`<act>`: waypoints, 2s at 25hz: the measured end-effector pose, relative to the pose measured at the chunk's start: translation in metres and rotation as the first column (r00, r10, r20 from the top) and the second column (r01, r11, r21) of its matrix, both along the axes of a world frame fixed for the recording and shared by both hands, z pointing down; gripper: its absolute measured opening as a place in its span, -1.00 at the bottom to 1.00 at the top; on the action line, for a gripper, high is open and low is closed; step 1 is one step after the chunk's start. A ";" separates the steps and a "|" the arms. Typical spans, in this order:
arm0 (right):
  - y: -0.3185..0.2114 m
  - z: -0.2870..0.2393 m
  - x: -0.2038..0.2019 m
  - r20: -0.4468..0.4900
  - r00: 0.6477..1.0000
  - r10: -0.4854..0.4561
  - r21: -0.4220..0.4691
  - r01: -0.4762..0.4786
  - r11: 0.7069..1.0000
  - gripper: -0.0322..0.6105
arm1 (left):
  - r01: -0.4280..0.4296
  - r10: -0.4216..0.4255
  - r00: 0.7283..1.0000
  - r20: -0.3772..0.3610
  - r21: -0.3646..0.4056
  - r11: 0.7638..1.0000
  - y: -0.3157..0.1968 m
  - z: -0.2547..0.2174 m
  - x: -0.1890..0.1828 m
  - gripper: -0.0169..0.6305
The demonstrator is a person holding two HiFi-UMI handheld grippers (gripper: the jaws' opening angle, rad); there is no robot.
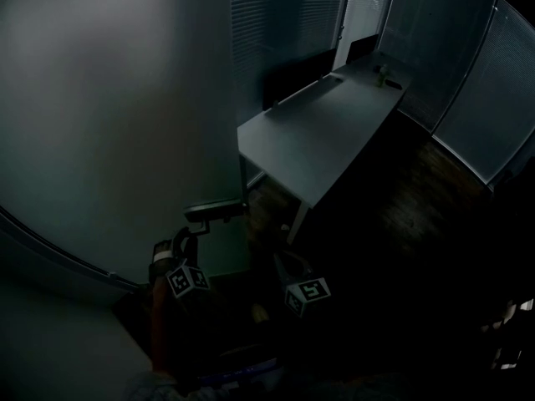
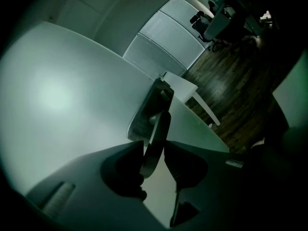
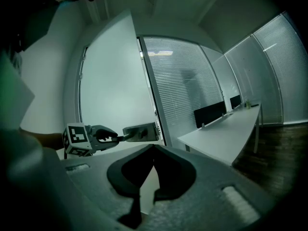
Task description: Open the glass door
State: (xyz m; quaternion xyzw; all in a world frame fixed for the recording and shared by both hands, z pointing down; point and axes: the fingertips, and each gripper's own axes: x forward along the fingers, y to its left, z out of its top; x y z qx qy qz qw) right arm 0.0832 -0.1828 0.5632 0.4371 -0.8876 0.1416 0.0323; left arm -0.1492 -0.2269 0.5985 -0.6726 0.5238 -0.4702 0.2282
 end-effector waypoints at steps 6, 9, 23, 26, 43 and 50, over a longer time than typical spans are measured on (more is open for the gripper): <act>0.037 0.003 -0.003 -0.008 1.000 0.011 -0.005 -0.011 1.000 -0.89 | -0.025 0.025 1.000 0.003 0.008 1.000 0.027 0.003 0.003 -0.52; 0.051 -0.001 -0.002 -0.010 1.000 0.022 0.003 -0.022 1.000 -0.89 | -0.041 0.041 0.999 0.005 0.008 0.999 0.041 0.001 0.006 -0.52; 0.120 -0.009 -0.005 -0.020 0.999 0.041 0.031 -0.041 0.999 -0.89 | -0.115 0.115 0.993 0.001 0.001 0.993 0.116 0.001 0.017 -0.51; 0.130 -0.014 -0.004 -0.018 0.999 0.038 0.030 -0.038 0.999 -0.89 | -0.120 0.120 0.993 0.002 -0.009 0.993 0.129 -0.004 0.019 -0.51; 0.187 -0.005 0.013 -0.030 0.999 0.026 0.027 -0.025 0.999 -0.89 | -0.116 0.116 0.993 -0.007 -0.007 0.993 0.197 0.000 0.018 -0.49; 0.197 -0.008 0.005 -0.023 1.000 -0.020 0.036 0.021 0.999 -0.89 | -0.113 0.113 0.994 -0.009 0.002 0.994 0.215 -0.001 0.021 -0.49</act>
